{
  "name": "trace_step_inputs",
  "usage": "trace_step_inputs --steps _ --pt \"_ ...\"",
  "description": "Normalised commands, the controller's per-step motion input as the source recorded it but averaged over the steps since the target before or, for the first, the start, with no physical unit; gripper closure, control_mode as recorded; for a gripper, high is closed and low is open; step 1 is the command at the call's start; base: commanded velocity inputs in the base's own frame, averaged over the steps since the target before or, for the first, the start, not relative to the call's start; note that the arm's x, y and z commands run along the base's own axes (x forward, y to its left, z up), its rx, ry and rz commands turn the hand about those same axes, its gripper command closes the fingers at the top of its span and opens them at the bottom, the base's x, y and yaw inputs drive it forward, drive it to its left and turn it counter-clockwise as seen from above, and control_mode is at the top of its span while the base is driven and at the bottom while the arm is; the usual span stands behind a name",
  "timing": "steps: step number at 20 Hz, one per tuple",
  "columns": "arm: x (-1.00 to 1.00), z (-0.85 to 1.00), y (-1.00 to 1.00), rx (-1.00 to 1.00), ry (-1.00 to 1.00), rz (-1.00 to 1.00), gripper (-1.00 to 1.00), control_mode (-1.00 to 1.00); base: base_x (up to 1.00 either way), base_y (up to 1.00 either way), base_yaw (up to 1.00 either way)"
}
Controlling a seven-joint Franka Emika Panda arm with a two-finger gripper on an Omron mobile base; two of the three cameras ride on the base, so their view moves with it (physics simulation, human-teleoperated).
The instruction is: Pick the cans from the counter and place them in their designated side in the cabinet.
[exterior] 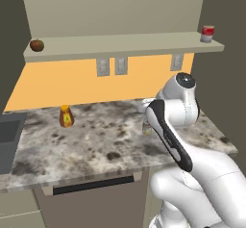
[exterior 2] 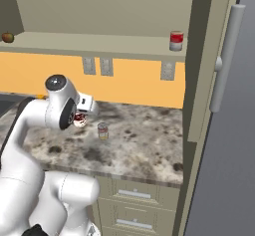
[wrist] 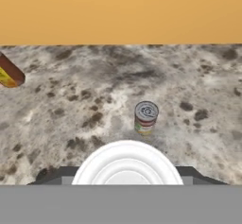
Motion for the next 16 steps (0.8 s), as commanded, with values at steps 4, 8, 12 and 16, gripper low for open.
trace_step_inputs --steps 4,8,12,16 --pt "-0.39 0.21 -0.14 -0.01 -0.03 0.0 1.0 -1.0 0.0 0.0 0.0" --pt "-0.38 0.26 -0.13 -0.01 -0.03 0.0 1.0 -1.0 0.0 0.0 0.0" --pt "-0.35 0.27 -0.12 -0.01 -0.03 0.0 1.0 -1.0 0.0 0.0 0.0" --pt "-0.3 0.25 -0.11 -0.01 -0.02 0.0 1.0 -1.0 0.0 0.0 0.0"
